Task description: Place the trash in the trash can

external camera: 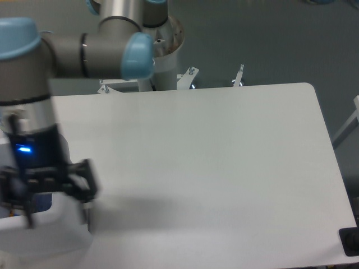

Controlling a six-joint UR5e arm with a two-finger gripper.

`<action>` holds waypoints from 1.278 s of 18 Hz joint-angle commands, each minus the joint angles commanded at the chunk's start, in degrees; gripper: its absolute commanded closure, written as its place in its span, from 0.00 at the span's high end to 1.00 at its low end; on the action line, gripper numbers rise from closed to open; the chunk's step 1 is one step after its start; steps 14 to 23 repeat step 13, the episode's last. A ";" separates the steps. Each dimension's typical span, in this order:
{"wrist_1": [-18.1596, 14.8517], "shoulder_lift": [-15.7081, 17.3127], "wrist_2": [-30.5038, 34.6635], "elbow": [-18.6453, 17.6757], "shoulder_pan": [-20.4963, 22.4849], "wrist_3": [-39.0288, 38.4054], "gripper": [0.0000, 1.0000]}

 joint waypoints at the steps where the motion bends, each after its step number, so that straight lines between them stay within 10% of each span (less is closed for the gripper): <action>1: -0.26 0.78 1.42 -0.52 0.87 1.67 1.00; 11: -16.08 13.00 1.25 -11.15 8.53 27.60 1.00; 23: -16.17 13.53 0.99 -12.13 9.23 28.67 1.00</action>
